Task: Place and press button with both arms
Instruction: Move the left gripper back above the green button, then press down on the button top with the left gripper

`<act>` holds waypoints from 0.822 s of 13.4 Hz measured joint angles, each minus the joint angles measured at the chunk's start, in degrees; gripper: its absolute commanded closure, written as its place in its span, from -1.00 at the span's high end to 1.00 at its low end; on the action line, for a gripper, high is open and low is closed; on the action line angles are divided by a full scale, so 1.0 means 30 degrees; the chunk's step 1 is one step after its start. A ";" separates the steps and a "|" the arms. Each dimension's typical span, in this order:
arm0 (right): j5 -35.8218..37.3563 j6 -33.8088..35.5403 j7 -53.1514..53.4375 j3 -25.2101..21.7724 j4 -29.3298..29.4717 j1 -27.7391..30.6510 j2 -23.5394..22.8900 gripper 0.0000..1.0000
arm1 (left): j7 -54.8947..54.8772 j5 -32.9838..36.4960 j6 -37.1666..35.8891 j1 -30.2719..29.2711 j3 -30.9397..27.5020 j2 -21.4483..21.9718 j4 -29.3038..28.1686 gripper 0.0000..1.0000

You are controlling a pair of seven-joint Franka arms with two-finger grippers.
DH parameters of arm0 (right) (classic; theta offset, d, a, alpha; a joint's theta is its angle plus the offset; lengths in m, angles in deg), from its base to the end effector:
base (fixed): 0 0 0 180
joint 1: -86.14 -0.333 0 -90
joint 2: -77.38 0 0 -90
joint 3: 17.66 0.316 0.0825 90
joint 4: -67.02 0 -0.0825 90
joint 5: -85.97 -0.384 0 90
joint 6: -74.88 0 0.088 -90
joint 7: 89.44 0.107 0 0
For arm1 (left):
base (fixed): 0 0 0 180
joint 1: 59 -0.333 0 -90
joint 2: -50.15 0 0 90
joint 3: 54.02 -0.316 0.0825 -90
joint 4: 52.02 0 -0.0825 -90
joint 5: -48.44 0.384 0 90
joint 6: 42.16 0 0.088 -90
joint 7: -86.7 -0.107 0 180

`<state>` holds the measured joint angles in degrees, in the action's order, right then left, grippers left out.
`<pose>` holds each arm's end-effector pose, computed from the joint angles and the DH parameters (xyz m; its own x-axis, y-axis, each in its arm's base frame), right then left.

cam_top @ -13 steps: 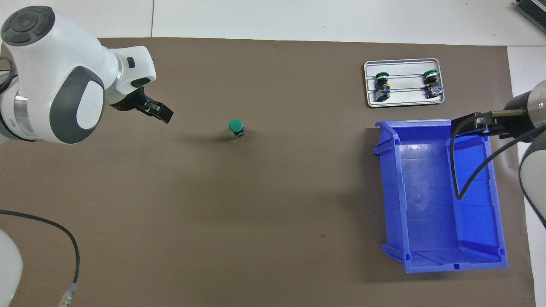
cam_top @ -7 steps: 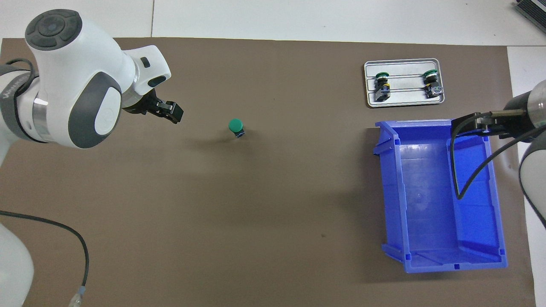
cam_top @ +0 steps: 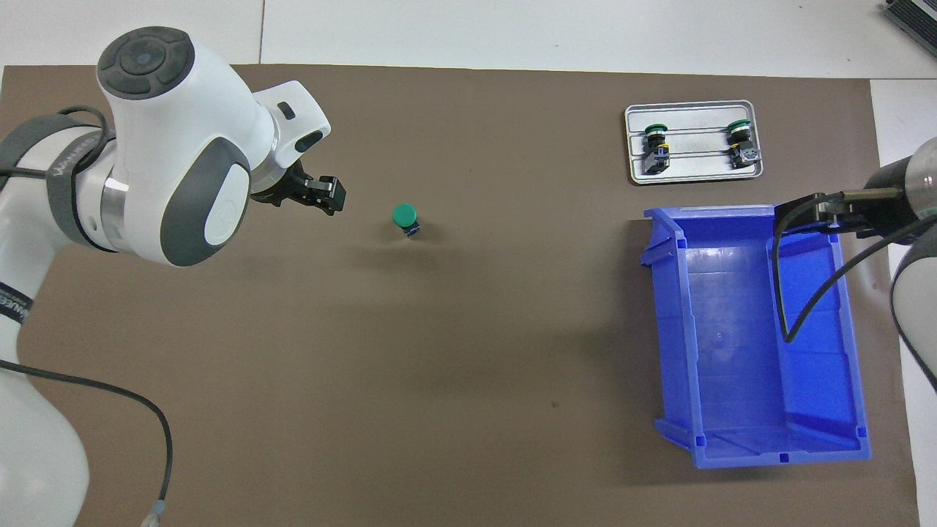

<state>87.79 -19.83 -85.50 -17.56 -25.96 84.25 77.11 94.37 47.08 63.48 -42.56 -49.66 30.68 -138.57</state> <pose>0.5625 0.0164 0.6045 0.9991 -0.0314 0.0276 -0.0322 -0.9990 0.0299 0.6206 -0.2310 0.4698 0.9761 -0.2170 -0.0123 -0.2162 -0.9752 0.0469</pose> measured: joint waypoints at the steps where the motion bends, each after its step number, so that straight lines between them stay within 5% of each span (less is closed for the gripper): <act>1: 0.0000 0.0000 0.0000 0.0000 0.0000 0.0000 0.0000 1.00 | 0.0523 0.0002 0.0084 0.0228 0.0002 0.0000 0.0000 -0.52; 3: 0.0000 0.0000 0.0000 0.0000 0.0000 0.0000 0.0000 1.00 | 0.1225 0.0003 0.0362 0.0681 0.0002 -0.0001 -0.0001 -1.00; 11: 0.0000 0.0000 0.0000 0.0000 0.0000 0.0000 0.0000 1.00 | 0.2893 0.0006 0.2880 0.1781 0.0001 -0.0679 -0.0083 -1.00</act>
<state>87.79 -19.83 -85.50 -17.56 -25.96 84.25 77.11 103.05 47.10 72.12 -37.22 -49.66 28.64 -138.82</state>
